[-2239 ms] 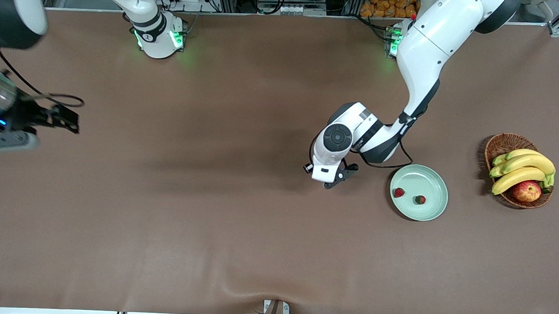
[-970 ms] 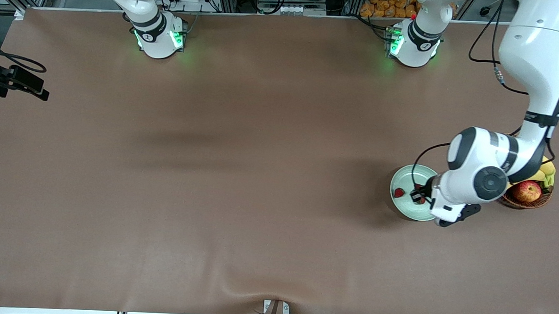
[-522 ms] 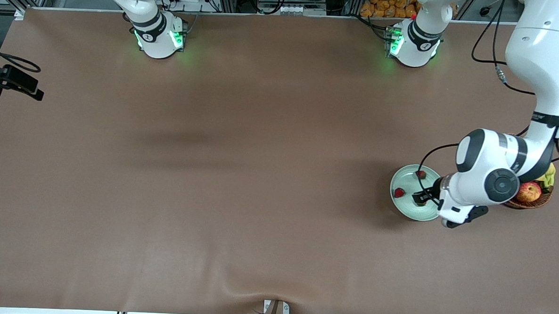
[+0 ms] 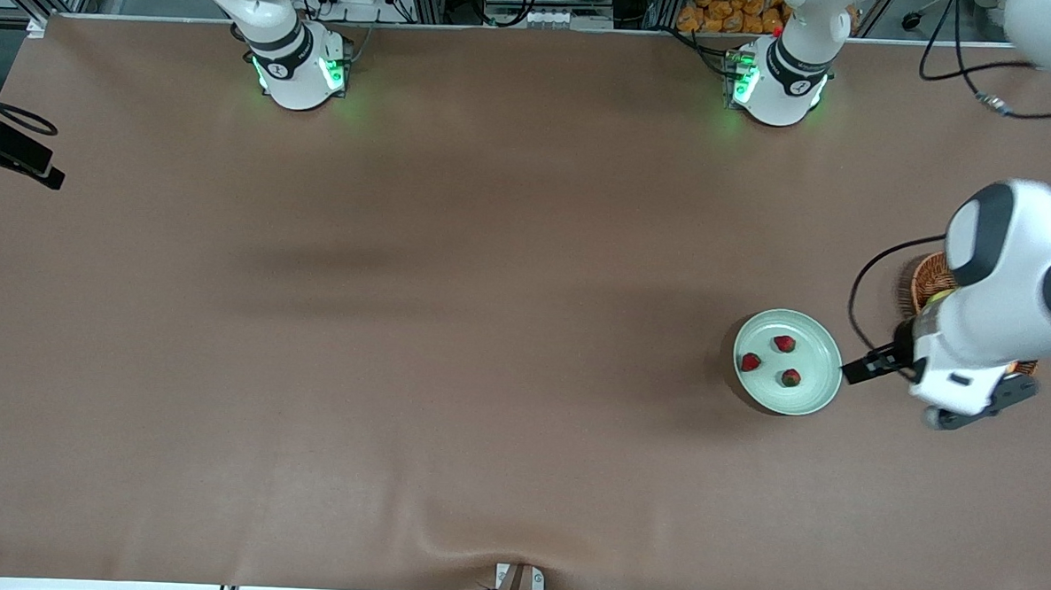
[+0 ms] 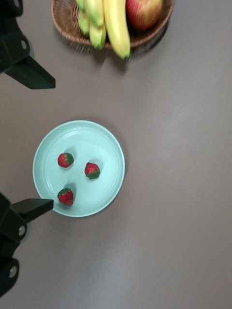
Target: Collect all strawberries into plate
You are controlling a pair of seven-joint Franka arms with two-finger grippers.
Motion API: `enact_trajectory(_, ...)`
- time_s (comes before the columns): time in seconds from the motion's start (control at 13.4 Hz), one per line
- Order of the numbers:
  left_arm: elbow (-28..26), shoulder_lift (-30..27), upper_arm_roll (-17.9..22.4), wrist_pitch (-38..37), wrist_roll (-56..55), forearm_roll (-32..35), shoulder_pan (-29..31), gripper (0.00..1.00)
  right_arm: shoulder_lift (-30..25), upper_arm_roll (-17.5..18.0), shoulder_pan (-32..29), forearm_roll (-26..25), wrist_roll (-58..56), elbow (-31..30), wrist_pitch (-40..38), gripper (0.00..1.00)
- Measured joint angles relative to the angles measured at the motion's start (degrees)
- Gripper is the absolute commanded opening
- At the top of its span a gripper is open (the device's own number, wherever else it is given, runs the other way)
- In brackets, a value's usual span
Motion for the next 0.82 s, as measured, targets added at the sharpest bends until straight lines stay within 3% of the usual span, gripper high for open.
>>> enact_trajectory(0.37,1.19,-9.48,-0.06,-6.75,10.86,-0.12,0.00,1.00,0.02,0.22,0.01,-0.47,0.00,0.00,0.02,1.00)
enact_trajectory(0.6,2.37,-12.92,0.47,-9.86,17.69,-4.82,-0.10,1.00,0.01,0.45,0.01,-0.61,0.00,0.01,0.02,1.00)
enact_trajectory(0.75,3.18,-14.30,4.48,-10.98,21.16,-7.58,-2.41,1.00,0.01,0.77,0.17,-0.61,-0.02,0.03,0.02,1.00)
enact_trajectory(0.82,3.44,-15.08,8.94,-12.88,22.56,-9.45,-5.79,1.00,0.01,0.90,0.37,-0.62,-0.02,0.04,-0.05,1.00)
